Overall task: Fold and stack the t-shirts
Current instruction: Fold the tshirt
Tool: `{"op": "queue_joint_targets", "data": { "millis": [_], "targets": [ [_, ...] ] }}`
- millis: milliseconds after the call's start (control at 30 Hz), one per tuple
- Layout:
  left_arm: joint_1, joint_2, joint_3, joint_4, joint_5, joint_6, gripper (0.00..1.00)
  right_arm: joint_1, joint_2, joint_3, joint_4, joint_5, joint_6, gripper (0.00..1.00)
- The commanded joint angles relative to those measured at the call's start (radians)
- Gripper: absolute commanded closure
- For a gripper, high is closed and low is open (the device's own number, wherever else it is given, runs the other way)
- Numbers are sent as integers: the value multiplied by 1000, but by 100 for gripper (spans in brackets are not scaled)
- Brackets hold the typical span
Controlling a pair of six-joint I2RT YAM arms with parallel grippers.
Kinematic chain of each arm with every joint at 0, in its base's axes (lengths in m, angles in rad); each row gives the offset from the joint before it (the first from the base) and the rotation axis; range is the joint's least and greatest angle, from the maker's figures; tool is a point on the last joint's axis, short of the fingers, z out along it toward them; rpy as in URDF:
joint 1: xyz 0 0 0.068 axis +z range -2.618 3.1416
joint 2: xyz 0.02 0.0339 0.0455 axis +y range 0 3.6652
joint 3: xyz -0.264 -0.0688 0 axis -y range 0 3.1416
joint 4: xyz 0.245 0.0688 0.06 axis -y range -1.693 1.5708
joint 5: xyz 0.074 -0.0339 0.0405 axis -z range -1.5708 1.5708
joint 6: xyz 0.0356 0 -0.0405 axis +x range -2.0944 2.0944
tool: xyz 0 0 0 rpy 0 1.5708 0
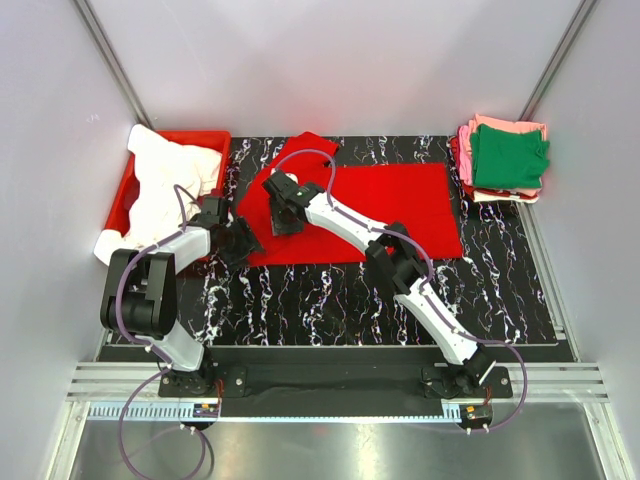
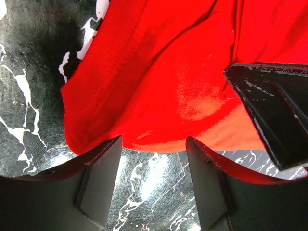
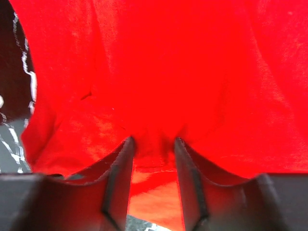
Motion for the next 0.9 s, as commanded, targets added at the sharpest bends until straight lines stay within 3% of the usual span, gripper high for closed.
{"op": "queue_joint_targets", "data": {
  "millis": [0,67,300,600,867],
  "targets": [
    [9,24,-28,-55,-85,33,38,13,-22,-2,-35,50,-37,60],
    [11,24,-28,-53,-82,33,38,13,-13,-2,-39,50,-39,64],
    [11,23,-31,-53,-88,36,39,11,-18,-8,-42,73,-54,92],
    [11,23,-31,-53,-90,36,40,-1,-71,77,6,149,-198,91],
    [11,23,-31,-52,-93,37,41,-80,-56,78,56,54,-223,83]
  ]
}}
